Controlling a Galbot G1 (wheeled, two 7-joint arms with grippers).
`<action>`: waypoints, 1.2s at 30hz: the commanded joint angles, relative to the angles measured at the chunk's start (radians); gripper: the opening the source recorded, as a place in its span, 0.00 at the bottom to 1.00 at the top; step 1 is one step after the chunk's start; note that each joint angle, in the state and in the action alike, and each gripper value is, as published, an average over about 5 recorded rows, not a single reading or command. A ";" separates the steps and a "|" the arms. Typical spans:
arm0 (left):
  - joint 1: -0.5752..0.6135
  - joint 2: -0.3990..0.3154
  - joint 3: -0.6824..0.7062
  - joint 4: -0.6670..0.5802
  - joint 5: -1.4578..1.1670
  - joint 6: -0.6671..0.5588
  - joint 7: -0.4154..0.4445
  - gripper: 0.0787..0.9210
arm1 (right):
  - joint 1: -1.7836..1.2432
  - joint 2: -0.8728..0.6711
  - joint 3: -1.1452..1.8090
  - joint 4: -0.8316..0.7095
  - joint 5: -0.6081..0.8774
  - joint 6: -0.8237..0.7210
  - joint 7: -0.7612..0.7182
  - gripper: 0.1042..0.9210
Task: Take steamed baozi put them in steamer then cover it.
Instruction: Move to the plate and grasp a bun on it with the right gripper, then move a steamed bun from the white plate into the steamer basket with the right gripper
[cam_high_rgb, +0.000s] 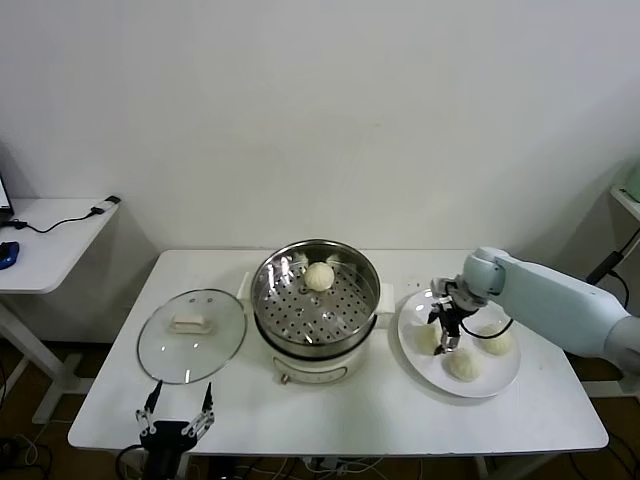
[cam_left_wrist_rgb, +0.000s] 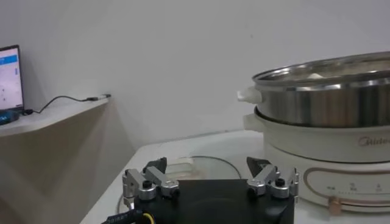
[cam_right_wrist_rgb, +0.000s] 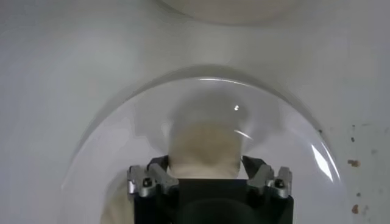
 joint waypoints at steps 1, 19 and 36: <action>0.002 0.001 0.001 0.001 -0.003 -0.002 0.000 0.88 | 0.001 0.009 0.011 -0.016 0.003 0.000 -0.002 0.76; 0.011 0.009 0.007 -0.011 -0.002 -0.005 0.001 0.88 | 0.701 0.061 -0.418 0.033 0.482 0.012 -0.025 0.73; 0.006 0.011 0.042 -0.027 0.019 -0.009 0.004 0.88 | 0.643 0.417 -0.419 0.135 0.712 -0.122 0.108 0.73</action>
